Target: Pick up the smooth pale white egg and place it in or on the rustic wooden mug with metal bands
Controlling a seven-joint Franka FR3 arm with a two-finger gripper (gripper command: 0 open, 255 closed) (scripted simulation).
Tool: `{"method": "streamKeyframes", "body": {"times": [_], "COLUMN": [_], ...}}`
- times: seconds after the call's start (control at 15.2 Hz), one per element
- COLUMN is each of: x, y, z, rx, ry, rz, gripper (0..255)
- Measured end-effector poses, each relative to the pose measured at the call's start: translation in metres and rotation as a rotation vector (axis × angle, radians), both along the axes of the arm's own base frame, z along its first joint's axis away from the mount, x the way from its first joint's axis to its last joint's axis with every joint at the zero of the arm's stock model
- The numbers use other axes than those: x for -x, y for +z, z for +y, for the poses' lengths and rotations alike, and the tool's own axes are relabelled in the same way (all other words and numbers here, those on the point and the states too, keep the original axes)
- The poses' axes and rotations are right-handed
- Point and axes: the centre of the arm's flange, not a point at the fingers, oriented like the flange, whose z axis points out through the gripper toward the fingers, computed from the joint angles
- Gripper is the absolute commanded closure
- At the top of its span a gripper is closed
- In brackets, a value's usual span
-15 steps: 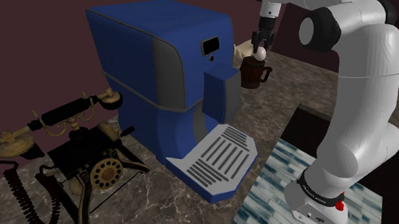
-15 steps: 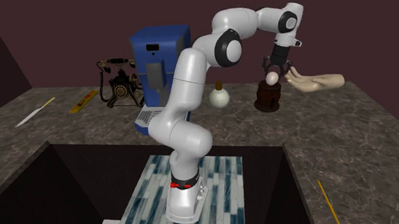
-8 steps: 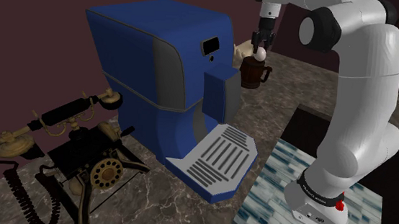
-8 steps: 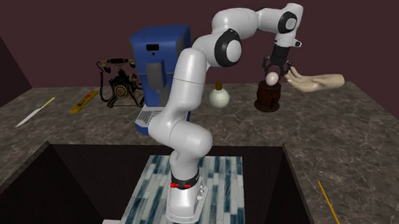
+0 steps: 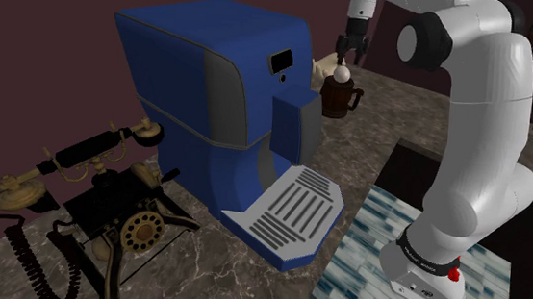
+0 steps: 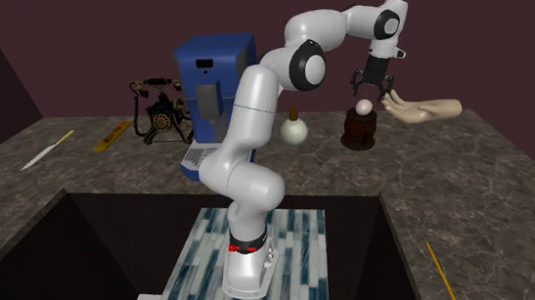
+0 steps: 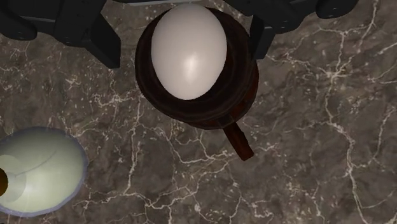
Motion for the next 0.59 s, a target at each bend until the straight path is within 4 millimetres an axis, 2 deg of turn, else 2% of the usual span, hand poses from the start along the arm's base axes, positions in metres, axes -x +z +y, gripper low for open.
{"method": "streamKeyframes", "body": {"times": [0.2, 0.59], "x": [-0.003, -0.003], "y": [0.027, 0.033], "z": [-0.006, -0.007], "rx": [0.0, -0.001], "ry": [0.0, 0.001], "rz": [-0.001, 0.001], "gripper": [0, 0]}}
